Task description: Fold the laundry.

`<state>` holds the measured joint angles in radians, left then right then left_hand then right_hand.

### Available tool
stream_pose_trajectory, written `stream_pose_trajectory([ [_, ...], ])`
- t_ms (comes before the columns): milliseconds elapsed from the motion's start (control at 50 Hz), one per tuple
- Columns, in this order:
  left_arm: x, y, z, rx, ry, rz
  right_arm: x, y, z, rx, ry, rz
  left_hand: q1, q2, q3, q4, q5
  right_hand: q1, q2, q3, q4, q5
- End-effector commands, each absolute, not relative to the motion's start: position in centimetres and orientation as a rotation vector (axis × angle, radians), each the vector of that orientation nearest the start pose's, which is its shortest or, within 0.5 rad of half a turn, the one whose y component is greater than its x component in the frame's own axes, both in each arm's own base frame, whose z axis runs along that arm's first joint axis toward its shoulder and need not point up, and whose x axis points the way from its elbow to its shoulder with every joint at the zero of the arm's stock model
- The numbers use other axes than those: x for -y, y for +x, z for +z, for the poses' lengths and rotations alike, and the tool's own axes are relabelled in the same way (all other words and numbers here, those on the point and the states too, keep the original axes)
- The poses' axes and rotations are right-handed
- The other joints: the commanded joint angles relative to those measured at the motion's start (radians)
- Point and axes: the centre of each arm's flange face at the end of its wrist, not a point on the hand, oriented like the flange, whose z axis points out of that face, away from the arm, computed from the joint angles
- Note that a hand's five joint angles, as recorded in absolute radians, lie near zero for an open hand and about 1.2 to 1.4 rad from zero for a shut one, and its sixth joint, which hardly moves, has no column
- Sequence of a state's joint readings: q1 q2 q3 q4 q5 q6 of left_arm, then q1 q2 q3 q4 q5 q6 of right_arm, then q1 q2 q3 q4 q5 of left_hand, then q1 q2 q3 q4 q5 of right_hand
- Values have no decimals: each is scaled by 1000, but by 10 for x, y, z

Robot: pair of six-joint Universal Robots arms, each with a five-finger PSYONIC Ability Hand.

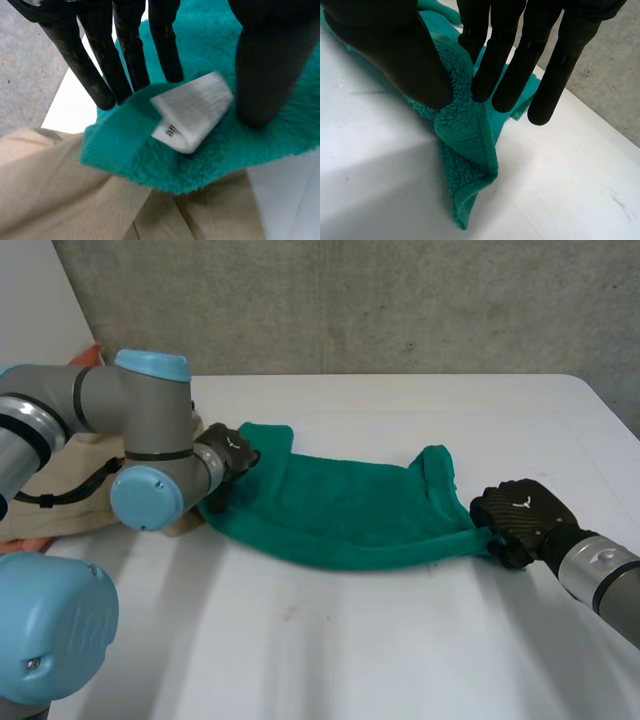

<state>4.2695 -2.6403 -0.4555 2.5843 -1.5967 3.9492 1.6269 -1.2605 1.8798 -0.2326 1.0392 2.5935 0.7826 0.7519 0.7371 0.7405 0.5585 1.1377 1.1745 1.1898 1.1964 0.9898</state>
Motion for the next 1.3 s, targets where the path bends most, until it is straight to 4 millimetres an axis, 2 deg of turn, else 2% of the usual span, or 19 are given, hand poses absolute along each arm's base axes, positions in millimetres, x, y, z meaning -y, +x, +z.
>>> stream_pose_trajectory([
  [20, 369, -308, 157, -2069, 1449, -1447, 285, 189, 154, -2162, -1113, -1738, 472, 503, 518, 515, 522, 259, 222, 206, 200, 232],
  [60, 371, -306, 160, -2062, 1431, -1456, 287, 189, 155, -2164, -1111, -1742, 613, 644, 658, 655, 663, 259, 222, 206, 200, 232],
  [140, 368, -301, 183, -2052, 1361, -1490, 291, 186, 160, -2169, -1101, -1755, 614, 644, 659, 656, 663, 259, 222, 206, 200, 232],
  [300, 327, -289, 257, -2169, 1160, -1714, 303, 176, 198, -2164, -1075, -1839, 614, 644, 659, 656, 663, 259, 222, 206, 200, 232],
  [380, 290, -278, 292, -2240, 1123, -1821, 306, 163, 236, -2176, -1045, -1908, 614, 644, 659, 656, 663, 259, 222, 206, 200, 232],
  [480, 250, -256, 343, -2249, 1001, -2044, 309, 141, 304, -2152, -973, -2086, 614, 644, 659, 656, 663, 259, 222, 206, 200, 232],
  [580, 237, -248, 353, -2267, 965, -2150, 298, 139, 336, -2151, -926, -2066, 614, 644, 659, 656, 663, 259, 222, 206, 200, 232],
  [660, 239, -247, 328, -2371, 994, -2034, 294, 137, 336, -2192, -937, -1965, 614, 644, 659, 656, 663, 259, 222, 206, 200, 232],
  [780, 256, -255, 277, -2529, 1024, -1804, 303, 145, 297, -2281, -1125, -1745, 614, 644, 659, 656, 663, 259, 222, 206, 200, 232],
  [840, 279, -267, 258, -2505, 1022, -1833, 312, 153, 275, -2296, -1275, -1661, 614, 644, 659, 656, 663, 259, 222, 206, 200, 232],
  [900, 304, -280, 262, -2405, 990, -1982, 324, 161, 266, -2299, -1343, -1673, 614, 644, 659, 656, 663, 259, 222, 206, 200, 232],
  [920, 322, -288, 273, -2307, 954, -2110, 338, 169, 262, -2299, -1341, -1720, 614, 644, 659, 656, 663, 259, 222, 206, 200, 232],
  [980, 346, -298, 304, -2129, 867, -2336, 364, 178, 265, -2277, -1271, -1887, 614, 644, 659, 656, 663, 259, 222, 206, 200, 232],
  [1020, 359, -306, 348, -1916, 759, -2582, 391, 183, 283, -2205, -1112, -2129, 614, 644, 659, 656, 663, 259, 222, 206, 200, 232],
  [1060, 363, -307, 381, -1760, 676, -2740, 404, 184, 304, -2108, -981, -2310, 614, 644, 659, 656, 663, 259, 222, 206, 200, 232],
  [1080, 364, -305, 416, -1589, 567, -2897, 414, 185, 327, -1985, -856, -2473, 614, 644, 659, 656, 663, 259, 222, 206, 200, 232],
  [1160, 359, -295, 470, -1284, 355, -3122, 422, 180, 384, -1629, -560, -2770, 614, 644, 659, 656, 663, 259, 222, 206, 200, 232],
  [1220, 356, -291, 481, -1232, 301, -3166, 420, 180, 411, -1402, -454, -2877, 614, 644, 659, 656, 663, 259, 222, 206, 200, 232],
  [1300, 358, -287, 474, -1307, 295, -3134, 413, 185, 410, -1395, -510, -2853, 614, 644, 659, 656, 663, 259, 222, 206, 200, 232],
])
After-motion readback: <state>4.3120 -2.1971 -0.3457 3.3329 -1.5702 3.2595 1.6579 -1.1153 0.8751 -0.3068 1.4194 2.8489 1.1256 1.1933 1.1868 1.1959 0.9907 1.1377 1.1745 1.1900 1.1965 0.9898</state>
